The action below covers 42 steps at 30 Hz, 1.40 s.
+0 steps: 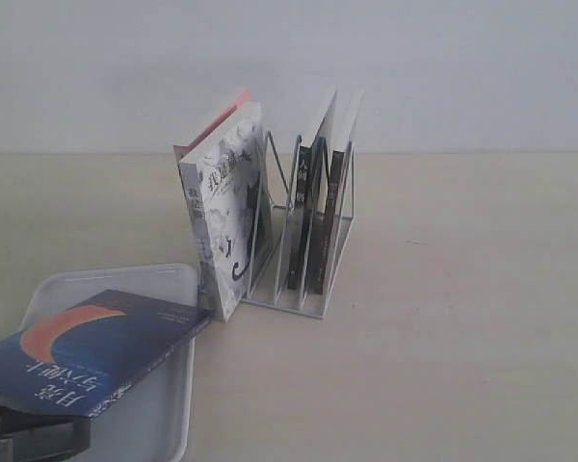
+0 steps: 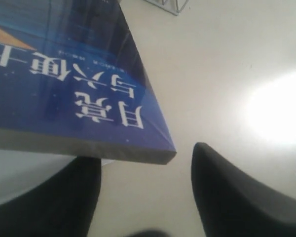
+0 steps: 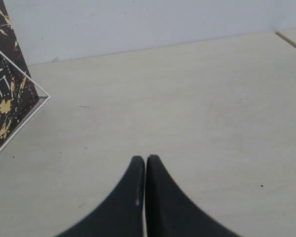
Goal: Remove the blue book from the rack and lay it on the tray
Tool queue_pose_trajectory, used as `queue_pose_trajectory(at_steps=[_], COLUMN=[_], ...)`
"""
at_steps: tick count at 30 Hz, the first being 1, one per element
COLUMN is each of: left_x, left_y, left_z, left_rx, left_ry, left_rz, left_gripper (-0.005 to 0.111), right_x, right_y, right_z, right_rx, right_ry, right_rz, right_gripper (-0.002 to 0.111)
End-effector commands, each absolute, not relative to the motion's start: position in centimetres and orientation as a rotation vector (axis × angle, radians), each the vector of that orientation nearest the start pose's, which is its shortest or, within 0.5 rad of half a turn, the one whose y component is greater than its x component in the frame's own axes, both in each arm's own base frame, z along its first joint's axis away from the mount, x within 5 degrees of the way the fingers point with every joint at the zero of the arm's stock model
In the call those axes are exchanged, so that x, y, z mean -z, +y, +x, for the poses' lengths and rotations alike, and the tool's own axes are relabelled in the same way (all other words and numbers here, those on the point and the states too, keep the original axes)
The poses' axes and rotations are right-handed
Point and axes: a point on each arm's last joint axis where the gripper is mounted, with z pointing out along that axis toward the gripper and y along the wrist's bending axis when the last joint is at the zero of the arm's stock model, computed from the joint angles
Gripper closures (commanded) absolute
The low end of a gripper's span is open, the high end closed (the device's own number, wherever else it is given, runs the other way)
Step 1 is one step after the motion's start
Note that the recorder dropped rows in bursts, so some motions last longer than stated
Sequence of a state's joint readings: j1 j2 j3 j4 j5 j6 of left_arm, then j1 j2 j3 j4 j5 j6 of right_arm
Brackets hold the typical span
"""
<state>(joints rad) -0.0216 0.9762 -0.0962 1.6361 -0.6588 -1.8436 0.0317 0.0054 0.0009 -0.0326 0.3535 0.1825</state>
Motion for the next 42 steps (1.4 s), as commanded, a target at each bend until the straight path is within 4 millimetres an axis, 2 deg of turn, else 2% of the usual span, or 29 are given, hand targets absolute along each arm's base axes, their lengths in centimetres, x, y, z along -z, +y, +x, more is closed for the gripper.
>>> queue_pose_trajectory(at_steps=[1, 5, 11, 18, 24, 27, 29, 32, 34, 38, 40, 42], left_x=[-16.3, -15.8, -15.9, -16.8, -16.8, -16.8, -16.9, -17.1, -17.6, -19.4, -19.9, -19.9], left_y=[-5.8, -5.8, -6.1, -7.4, -7.4, -7.5, -7.6, -7.7, -8.0, -8.6, -8.7, -8.7], left_z=[11.2, 10.8, 10.4, 9.2, 9.2, 9.1, 9.0, 8.8, 8.8, 9.0, 9.2, 9.2], left_rx=[0.909, 0.923, 0.99, 1.248, 1.239, 1.241, 1.251, 1.269, 1.331, 1.473, 1.47, 1.464], left_ry=[2.381, 2.446, 2.449, 2.434, 2.426, 2.403, 2.396, 2.372, 2.296, 2.067, 1.981, 1.97], left_rz=[0.063, 0.013, 0.041, 0.139, 0.165, 0.238, 0.256, 0.319, 0.354, 0.381, 0.406, 0.416], left_gripper=[0.055, 0.056, 0.057, 0.057, 0.057, 0.058, 0.065, 0.089, 0.102, 0.102, 0.102, 0.102], right_x=[-18.2, -18.2, -18.2, -18.2, -18.2, -18.2, -18.2, -18.2, -18.2, -18.2, -18.2, -18.2], right_y=[0.1, 0.1, 0.1, 0.1, 0.0, 0.0, 0.0, 0.0, 0.0, 0.0, 0.0, 0.0], right_z=[5.4, 5.4, 5.4, 5.4, 5.3, 5.3, 5.3, 5.3, 5.3, 5.3, 5.3, 5.3], right_rx=[-0.112, -0.112, -0.112, -0.112, -0.112, -0.112, -0.112, -0.112, -0.112, -0.112, -0.112, -0.112], right_ry=[1.823, 1.823, 1.823, 1.823, 1.83, 1.83, 1.83, 1.83, 1.83, 1.83, 1.83, 1.83], right_rz=[0.113, 0.113, 0.113, 0.113, 0.114, 0.114, 0.114, 0.114, 0.114, 0.114, 0.114, 0.114], right_gripper=[0.108, 0.108, 0.108, 0.108, 0.108, 0.108, 0.108, 0.108, 0.108, 0.108, 0.108, 0.108])
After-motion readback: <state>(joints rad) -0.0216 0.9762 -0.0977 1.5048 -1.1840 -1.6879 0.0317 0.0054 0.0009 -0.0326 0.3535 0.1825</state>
